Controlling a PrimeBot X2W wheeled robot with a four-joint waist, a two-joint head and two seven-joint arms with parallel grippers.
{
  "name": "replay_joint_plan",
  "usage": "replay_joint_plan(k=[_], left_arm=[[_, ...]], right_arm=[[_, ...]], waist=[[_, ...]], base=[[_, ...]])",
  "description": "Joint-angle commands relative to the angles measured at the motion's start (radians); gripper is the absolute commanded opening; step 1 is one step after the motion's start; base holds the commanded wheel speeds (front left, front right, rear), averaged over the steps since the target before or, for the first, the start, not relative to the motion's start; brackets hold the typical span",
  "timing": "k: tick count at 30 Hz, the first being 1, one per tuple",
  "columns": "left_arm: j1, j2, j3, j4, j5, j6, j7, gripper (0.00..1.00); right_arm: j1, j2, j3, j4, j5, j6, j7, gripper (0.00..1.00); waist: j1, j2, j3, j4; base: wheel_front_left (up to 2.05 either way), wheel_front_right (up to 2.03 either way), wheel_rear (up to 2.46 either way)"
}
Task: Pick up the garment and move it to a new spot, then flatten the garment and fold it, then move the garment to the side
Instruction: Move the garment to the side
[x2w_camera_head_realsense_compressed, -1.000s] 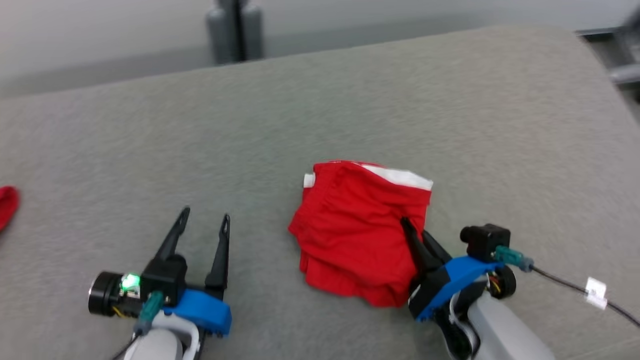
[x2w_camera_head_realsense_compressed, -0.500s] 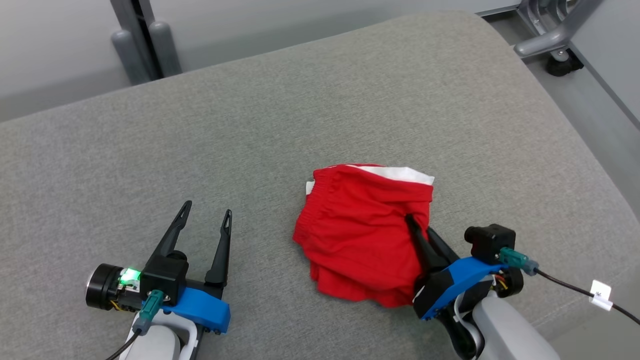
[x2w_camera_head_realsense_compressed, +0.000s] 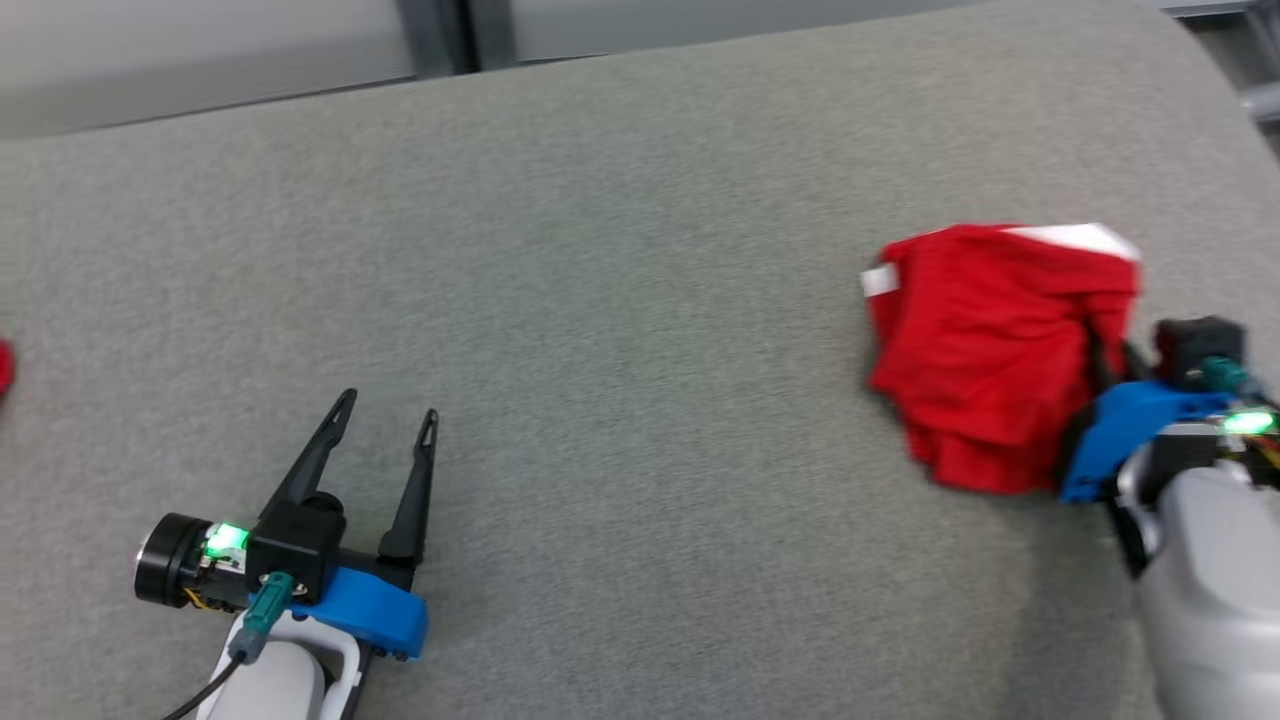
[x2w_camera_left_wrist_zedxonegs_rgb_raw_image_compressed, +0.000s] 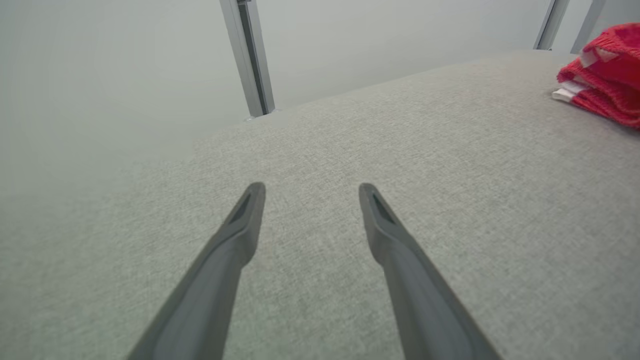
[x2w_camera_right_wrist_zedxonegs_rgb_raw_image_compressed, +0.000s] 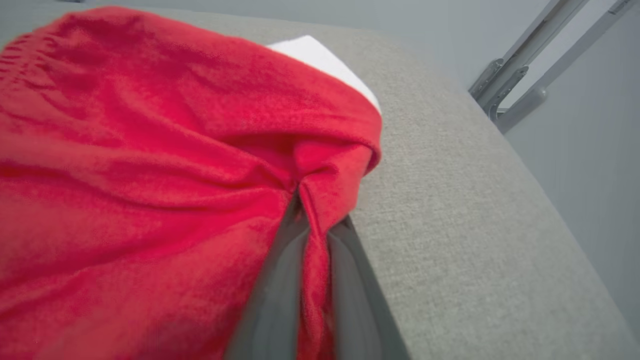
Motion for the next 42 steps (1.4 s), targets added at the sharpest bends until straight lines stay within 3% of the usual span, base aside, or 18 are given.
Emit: replay_joint_plan(k=[1, 8, 16, 17, 18, 27, 30, 33, 42], left_arm=[[0.001, 0.013, 0.011, -0.008, -0.008, -0.003, -0.005, 1.00], [0.009, 0.027, 0.033, -0.011, -0.016, -0.004, -0.005, 1.00], [-0.004, 0.023, 0.035, -0.009, -0.012, -0.006, -0.005, 1.00], [-0.007, 0.023, 0.035, -0.007, -0.011, -0.006, -0.005, 1.00], [-0.009, 0.024, 0.035, -0.006, -0.011, -0.006, -0.005, 1.00], [-0.001, 0.010, 0.043, 0.012, -0.019, -0.007, -0.005, 1.00], [0.008, -0.004, 0.050, 0.016, -0.023, 0.002, -0.005, 1.00], [0.016, -0.022, 0.060, 0.021, -0.022, 0.012, -0.005, 1.00], [0.040, -0.061, 0.090, 0.056, -0.018, 0.046, -0.005, 1.00]], right_arm=[[-0.014, -0.031, -0.106, -0.022, -0.078, 0.000, 0.027, 0.00], [0.009, -0.023, -0.430, -0.162, -0.291, 0.000, 0.097, 0.00], [-0.011, 0.014, -0.631, -0.265, -0.401, 0.000, 0.124, 0.00], [-0.017, 0.018, -0.658, -0.279, -0.415, 0.000, 0.119, 0.23], [-0.023, 0.025, -0.681, -0.284, -0.428, 0.000, 0.123, 1.00], [-0.036, 0.058, -0.820, -0.301, -0.489, 0.000, 0.049, 1.00], [-0.046, 0.067, -0.796, -0.259, -0.450, 0.000, -0.042, 1.00], [-0.045, 0.069, -0.692, -0.212, -0.400, 0.000, -0.075, 1.00], [0.181, 0.075, -0.126, -0.404, 0.040, 0.000, -0.078, 1.00]], waist=[[-0.0001, 0.0000, 0.042, 0.058], [-0.0001, 0.0000, 0.062, 0.102], [-0.0001, 0.0000, 0.070, 0.108], [-0.0001, 0.0000, 0.071, 0.109], [-0.0001, 0.0000, 0.071, 0.110], [-0.0001, 0.0000, 0.040, 0.119], [-0.0001, 0.0000, 0.013, 0.125], [-0.0001, 0.0000, -0.022, 0.129], [-0.0001, 0.0000, -0.130, 0.160]], base=[[0.00, 0.00, 0.00], [0.00, 0.00, 0.00], [0.00, 0.00, 0.00], [0.00, 0.00, 0.00], [0.00, 0.00, 0.00], [0.00, 0.00, 0.00], [0.00, 0.00, 0.00], [0.00, 0.00, 0.00], [0.00, 0.00, 0.00]])
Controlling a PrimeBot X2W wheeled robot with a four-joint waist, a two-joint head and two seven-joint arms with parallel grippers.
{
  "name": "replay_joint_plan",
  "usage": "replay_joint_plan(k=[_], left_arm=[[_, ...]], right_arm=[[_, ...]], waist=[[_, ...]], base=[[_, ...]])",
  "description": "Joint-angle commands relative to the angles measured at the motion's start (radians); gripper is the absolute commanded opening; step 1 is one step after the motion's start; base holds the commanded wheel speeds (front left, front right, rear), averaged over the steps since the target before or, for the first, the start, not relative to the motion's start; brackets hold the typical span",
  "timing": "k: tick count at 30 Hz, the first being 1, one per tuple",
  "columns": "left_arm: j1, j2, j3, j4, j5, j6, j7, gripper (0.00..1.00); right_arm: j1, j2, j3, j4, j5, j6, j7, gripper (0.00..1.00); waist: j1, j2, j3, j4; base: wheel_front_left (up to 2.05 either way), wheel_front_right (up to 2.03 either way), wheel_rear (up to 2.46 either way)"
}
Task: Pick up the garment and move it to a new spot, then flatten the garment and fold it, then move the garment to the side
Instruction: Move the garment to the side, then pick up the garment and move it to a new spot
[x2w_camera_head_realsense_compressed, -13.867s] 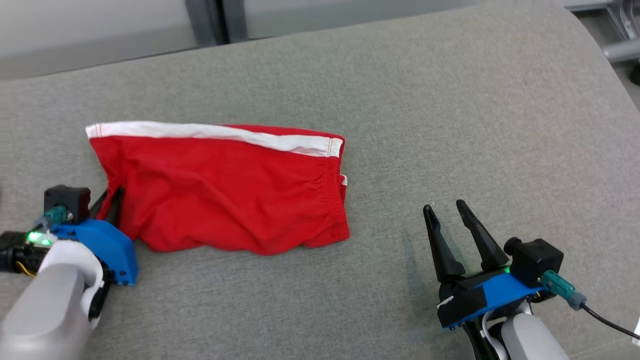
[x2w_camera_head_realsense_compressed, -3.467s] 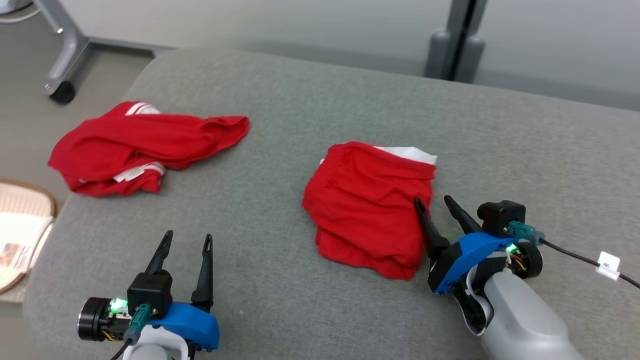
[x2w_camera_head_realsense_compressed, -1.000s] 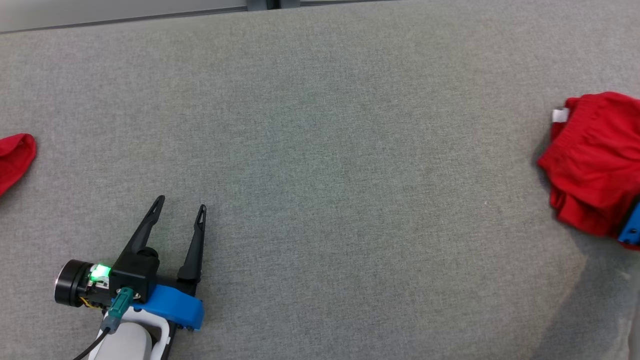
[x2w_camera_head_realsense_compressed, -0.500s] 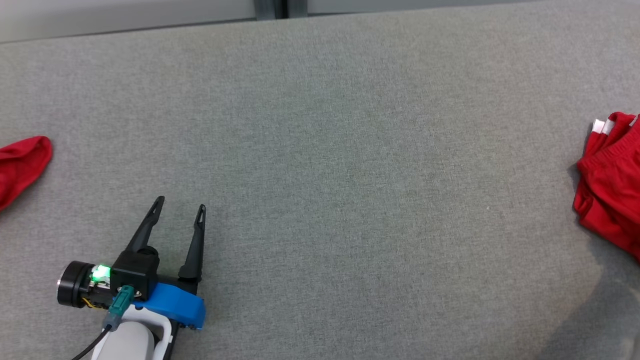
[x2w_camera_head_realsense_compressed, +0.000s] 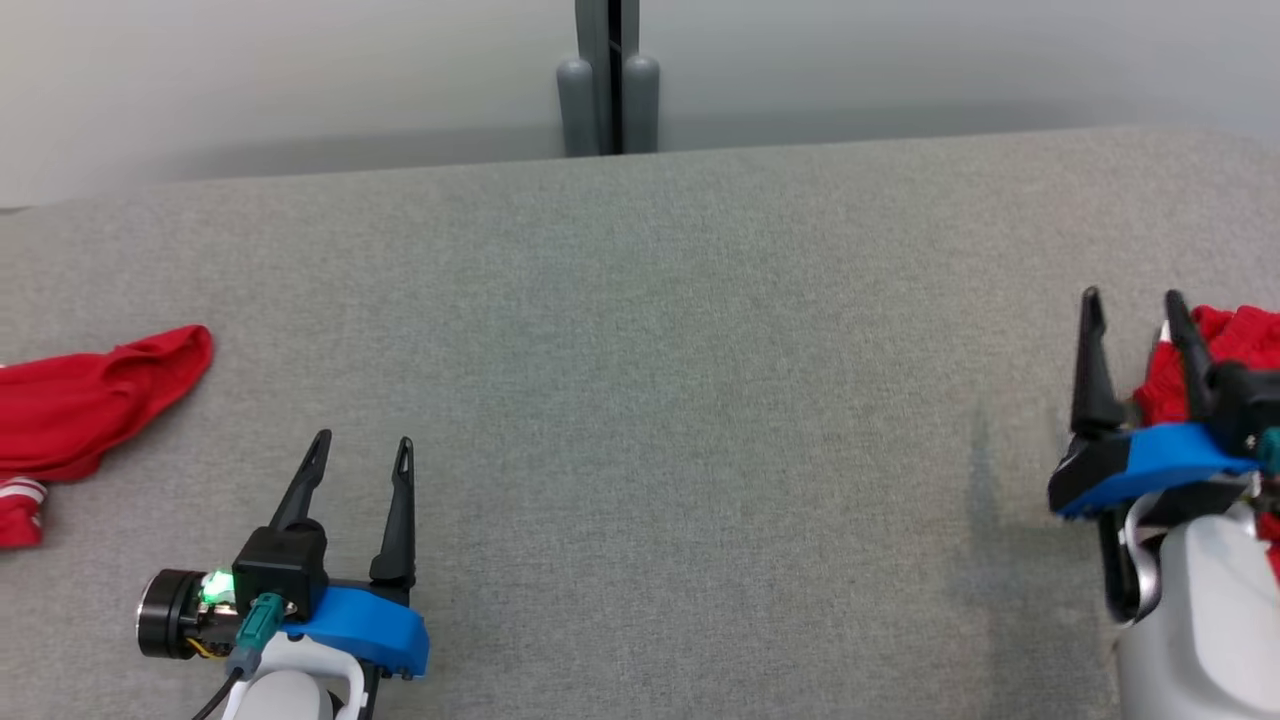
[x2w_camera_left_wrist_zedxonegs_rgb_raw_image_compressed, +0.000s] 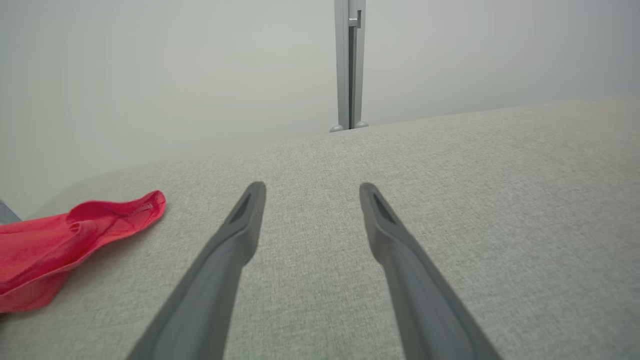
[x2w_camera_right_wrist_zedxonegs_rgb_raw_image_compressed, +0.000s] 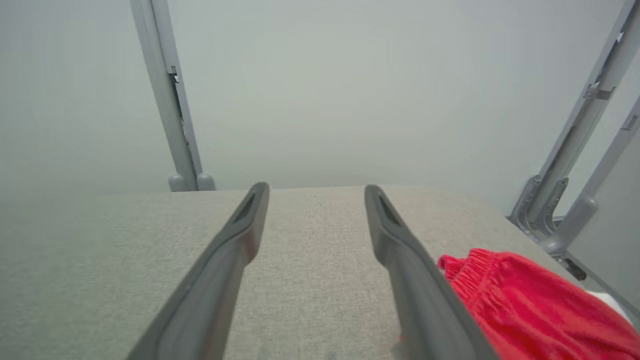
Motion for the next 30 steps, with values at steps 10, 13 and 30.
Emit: replay_joint_plan(k=[10, 13, 30], left_arm=[[0.028, -0.024, 0.036, 0.037, 0.008, 0.040, -0.005, 1.00], [0.043, -0.029, 0.041, 0.047, 0.011, 0.050, -0.005, 1.00], [0.099, -0.051, 0.069, 0.060, 0.009, 0.081, -0.005, 1.00]], right_arm=[[0.232, -0.005, 0.212, -0.148, 0.197, 0.000, -0.005, 1.00], [0.273, -0.003, 0.240, -0.152, 0.223, 0.000, -0.005, 1.00], [0.345, -0.004, 0.275, -0.125, 0.245, 0.000, -0.005, 1.00]], waist=[[0.0002, 0.0000, -0.085, 0.040], [0.0002, 0.0000, -0.109, 0.045], [0.0002, 0.0000, -0.199, 0.040]], base=[[0.00, 0.00, 0.00], [0.00, 0.00, 0.00], [0.00, 0.00, 0.00]])
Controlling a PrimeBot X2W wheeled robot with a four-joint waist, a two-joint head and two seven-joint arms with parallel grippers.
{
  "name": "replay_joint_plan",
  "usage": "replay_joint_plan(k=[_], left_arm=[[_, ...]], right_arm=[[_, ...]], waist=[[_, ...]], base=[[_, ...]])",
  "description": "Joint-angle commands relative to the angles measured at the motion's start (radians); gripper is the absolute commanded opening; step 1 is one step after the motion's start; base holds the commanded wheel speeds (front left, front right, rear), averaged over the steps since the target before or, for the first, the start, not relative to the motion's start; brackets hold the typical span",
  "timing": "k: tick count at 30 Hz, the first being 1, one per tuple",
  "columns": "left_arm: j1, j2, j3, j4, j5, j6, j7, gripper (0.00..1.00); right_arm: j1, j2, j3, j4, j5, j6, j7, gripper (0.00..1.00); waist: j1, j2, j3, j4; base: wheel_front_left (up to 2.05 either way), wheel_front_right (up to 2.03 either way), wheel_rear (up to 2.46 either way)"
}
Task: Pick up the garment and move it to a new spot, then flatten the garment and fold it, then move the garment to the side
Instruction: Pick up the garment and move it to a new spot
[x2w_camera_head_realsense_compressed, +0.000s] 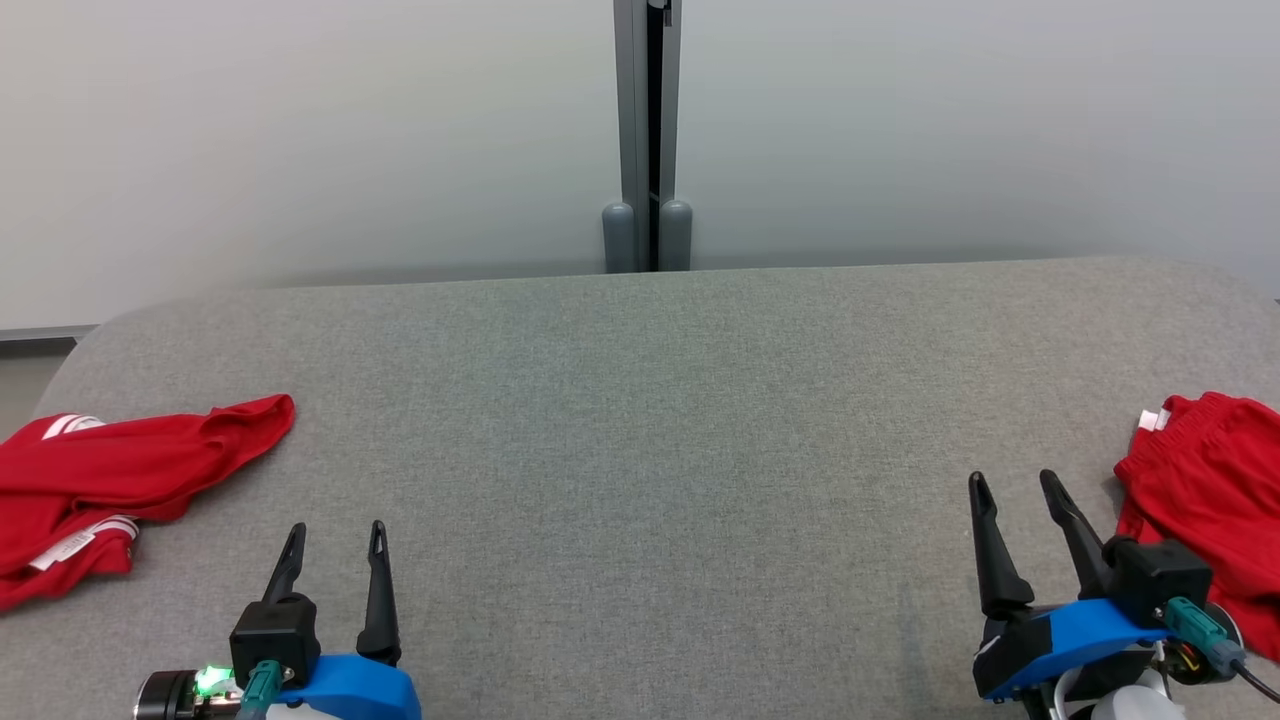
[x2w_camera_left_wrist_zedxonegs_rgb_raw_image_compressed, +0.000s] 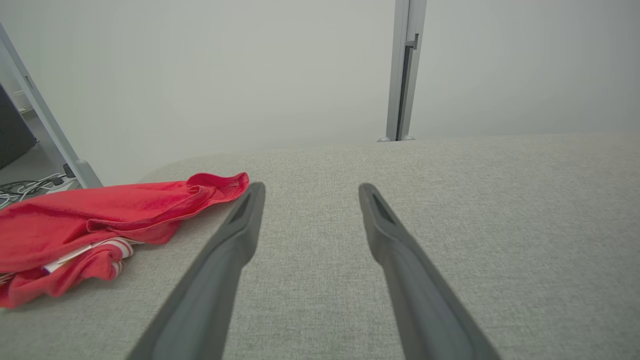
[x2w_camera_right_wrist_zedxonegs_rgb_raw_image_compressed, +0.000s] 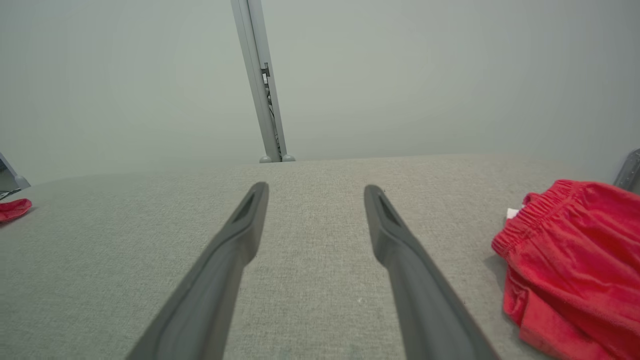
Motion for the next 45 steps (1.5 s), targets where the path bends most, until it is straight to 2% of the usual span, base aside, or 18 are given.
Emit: replay_joint_plan(k=[1, 6, 9, 18, 29, 37, 40, 45], left_arm=[[0.001, -0.003, 0.005, -0.002, 0.002, 0.001, -0.005, 1.00], [0.002, -0.004, 0.013, -0.002, 0.001, -0.003, -0.005, 1.00], [-0.005, -0.005, 0.017, 0.004, 0.001, -0.004, -0.005, 1.00], [-0.022, -0.004, 0.032, 0.015, -0.005, -0.012, -0.005, 1.00], [-0.005, 0.005, 0.065, 0.034, -0.003, -0.011, -0.005, 1.00], [-0.021, -0.001, 0.089, 0.036, -0.017, -0.025, -0.005, 1.00], [-0.061, -0.001, 0.103, 0.060, -0.040, -0.051, -0.005, 1.00], [-0.191, 0.037, 0.148, 0.117, -0.065, -0.080, -0.004, 1.00]], right_arm=[[0.008, -0.004, 0.002, 0.004, -0.004, 0.001, -0.005, 1.00], [0.009, -0.004, 0.018, 0.009, 0.000, 0.001, -0.005, 1.00], [0.008, -0.004, 0.025, 0.014, 0.002, 0.001, -0.005, 1.00], [-0.026, -0.004, 0.055, 0.027, 0.003, 0.001, -0.005, 1.00], [-0.060, -0.004, 0.085, 0.046, 0.027, 0.001, -0.005, 1.00], [-0.082, -0.004, 0.107, 0.054, 0.025, 0.000, -0.005, 1.00], [-0.101, -0.004, 0.117, 0.043, 0.021, 0.001, -0.005, 1.00], [-0.151, -0.004, 0.142, 0.014, -0.024, 0.001, -0.005, 1.00]], waist=[[0.0001, 0.0001, -0.001, 0.002], [0.0001, 0.0001, 0.004, 0.026], [0.0001, 0.0001, 0.010, 0.064], [0.0001, 0.0001, 0.044, 0.262], [0.0001, 0.0001, 0.056, 0.404], [0.0001, 0.0001, 0.083, 0.407], [0.0001, 0.0001, 0.114, 0.387], [0.0001, 0.0001, 0.201, 0.338]], base=[[0.00, 0.00, 0.00], [0.00, 0.00, 0.00], [0.00, 0.00, 0.00], [0.00, 0.00, 0.00], [0.00, 0.00, 0.00], [0.00, 0.00, 0.00], [0.00, 0.00, 0.00], [0.00, 0.00, 0.00]])
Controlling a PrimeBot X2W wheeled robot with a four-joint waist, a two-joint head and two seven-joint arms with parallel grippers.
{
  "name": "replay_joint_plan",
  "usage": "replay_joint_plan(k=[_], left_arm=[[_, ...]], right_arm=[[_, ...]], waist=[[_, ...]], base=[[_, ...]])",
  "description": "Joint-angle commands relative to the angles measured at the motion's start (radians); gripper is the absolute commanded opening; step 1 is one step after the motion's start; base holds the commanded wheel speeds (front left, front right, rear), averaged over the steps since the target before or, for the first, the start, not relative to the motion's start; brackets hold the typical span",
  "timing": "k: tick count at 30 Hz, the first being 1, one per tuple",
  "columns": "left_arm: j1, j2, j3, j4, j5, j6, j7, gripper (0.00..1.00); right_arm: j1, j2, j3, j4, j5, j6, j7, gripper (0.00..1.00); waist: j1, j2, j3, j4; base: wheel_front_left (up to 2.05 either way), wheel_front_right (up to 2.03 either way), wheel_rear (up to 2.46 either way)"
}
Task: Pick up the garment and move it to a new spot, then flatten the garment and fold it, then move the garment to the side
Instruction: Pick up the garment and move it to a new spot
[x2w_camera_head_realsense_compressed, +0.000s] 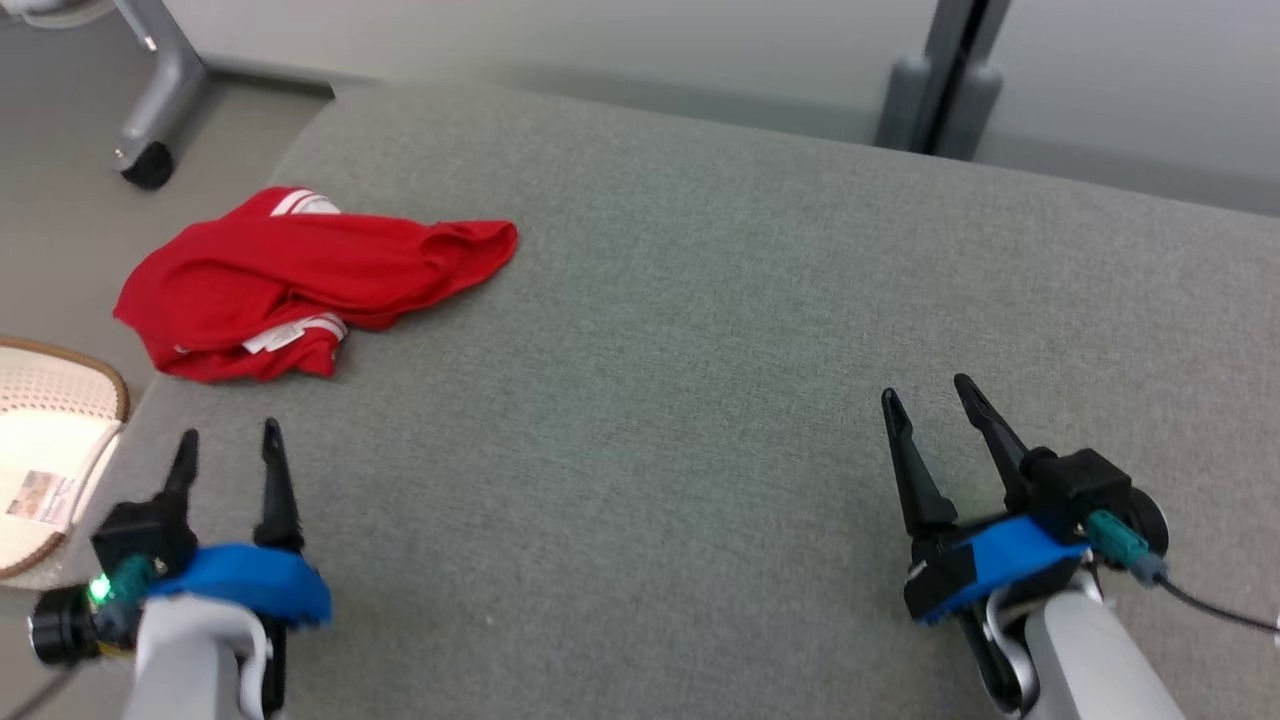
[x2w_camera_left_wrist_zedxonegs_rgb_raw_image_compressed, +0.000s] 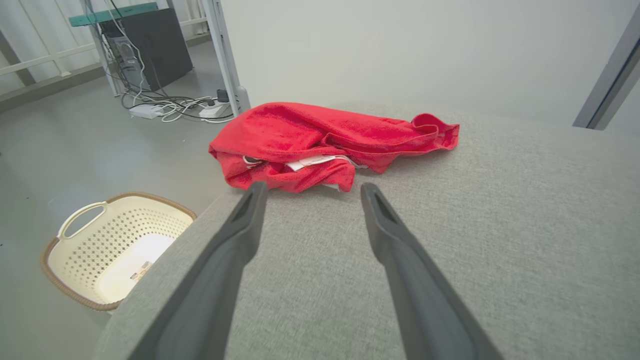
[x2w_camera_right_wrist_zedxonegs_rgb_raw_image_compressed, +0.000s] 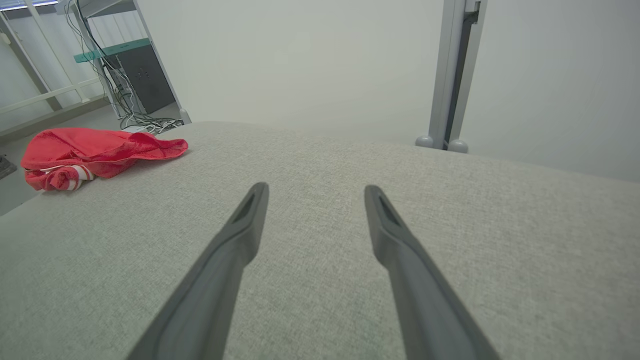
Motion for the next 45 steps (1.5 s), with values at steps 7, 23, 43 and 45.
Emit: replay_joint_plan(k=[7, 23, 43, 45], left_arm=[[-0.247, 0.081, 0.042, 0.170, -0.028, -0.034, -0.003, 1.00], [-0.513, 0.197, 0.036, 0.655, -0.066, -0.052, 0.017, 1.00], [-0.450, 0.177, -0.221, 0.174, -0.183, -0.051, -0.004, 0.00], [-0.436, 0.168, -0.263, 0.122, -0.197, -0.051, -0.004, 0.00]], right_arm=[[-0.082, -0.005, 0.031, -0.053, -0.056, 0.001, -0.005, 1.00], [-0.103, -0.004, 0.024, -0.116, -0.074, 0.001, -0.005, 1.00], [-0.003, -0.004, 0.031, -0.097, 0.022, 0.001, -0.005, 1.00], [0.008, -0.004, 0.036, -0.100, 0.034, 0.001, -0.005, 1.00]], waist=[[-0.0001, -0.0001, 0.147, -0.065], [-0.0001, -0.0001, 0.251, -0.160], [-0.0001, -0.0001, 0.028, -0.252], [-0.0001, -0.0001, 0.012, -0.283]], base=[[0.00, 0.00, 0.00], [0.00, 0.00, 0.00], [0.00, 0.00, 0.00], [0.00, 0.00, 0.00]])
